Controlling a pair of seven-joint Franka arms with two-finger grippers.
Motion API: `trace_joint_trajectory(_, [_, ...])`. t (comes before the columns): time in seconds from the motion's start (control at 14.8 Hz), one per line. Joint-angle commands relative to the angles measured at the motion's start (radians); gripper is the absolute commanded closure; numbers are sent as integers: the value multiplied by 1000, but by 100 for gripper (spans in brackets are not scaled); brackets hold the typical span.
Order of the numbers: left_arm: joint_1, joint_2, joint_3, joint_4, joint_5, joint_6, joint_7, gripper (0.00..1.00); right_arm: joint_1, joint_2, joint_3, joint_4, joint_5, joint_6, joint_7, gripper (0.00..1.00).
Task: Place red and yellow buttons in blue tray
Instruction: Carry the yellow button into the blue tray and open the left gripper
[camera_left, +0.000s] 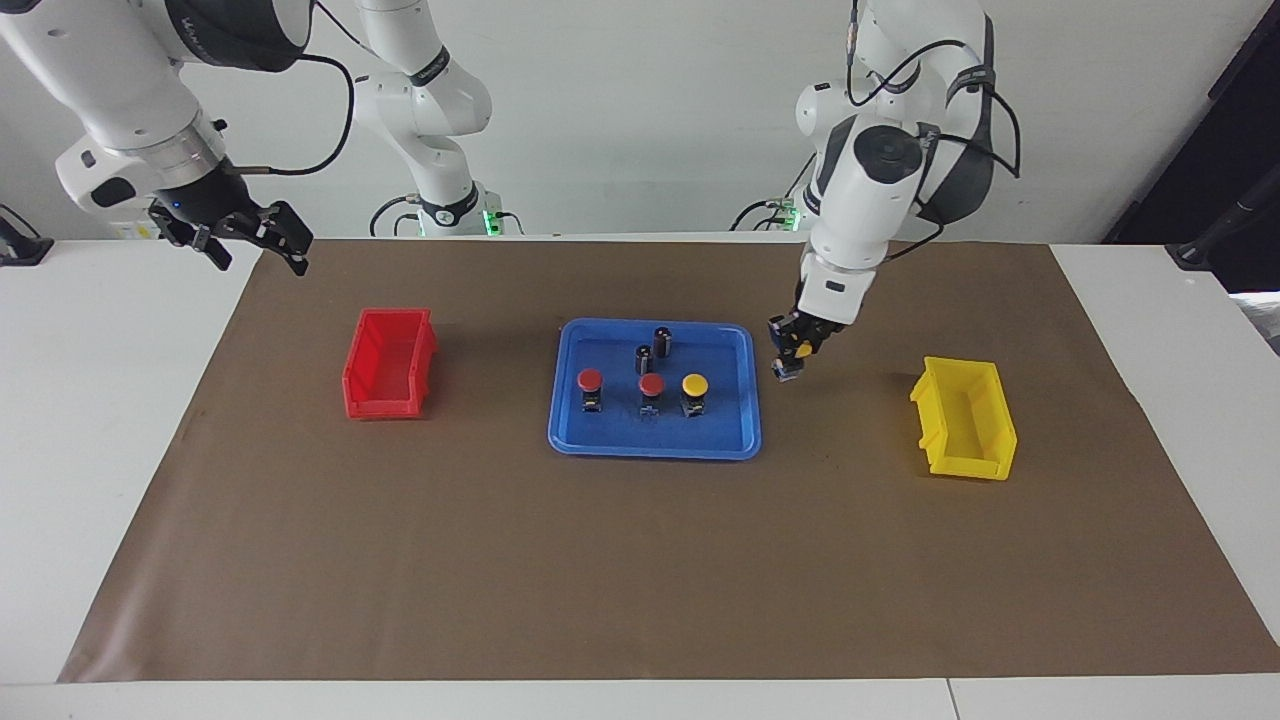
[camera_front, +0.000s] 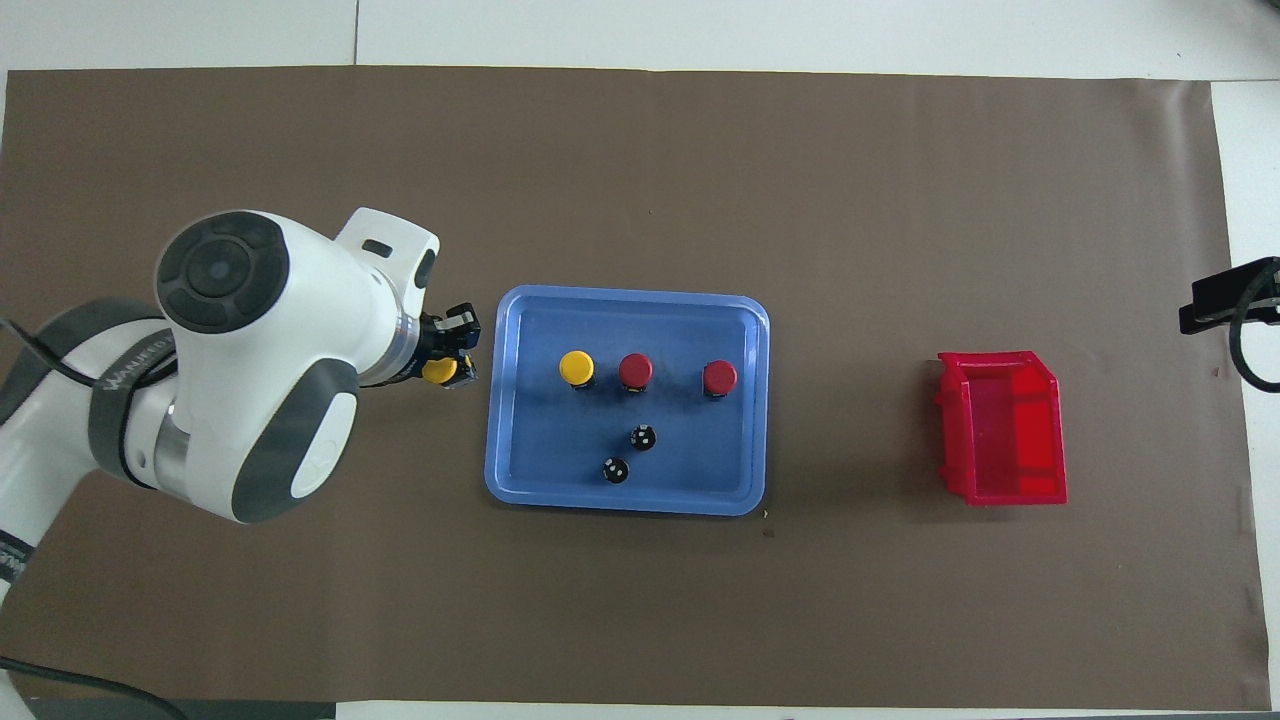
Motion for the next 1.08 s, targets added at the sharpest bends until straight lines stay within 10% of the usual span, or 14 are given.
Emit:
trace_joint_trajectory(0.0, [12, 5, -52, -37, 22, 76, -61, 98, -19, -16, 16, -19, 0, 1, -7, 0])
trace_joint_trajectory(1.02, [14, 194, -95, -22, 163, 218, -177, 97, -7, -16, 18, -18, 0, 1, -9, 0])
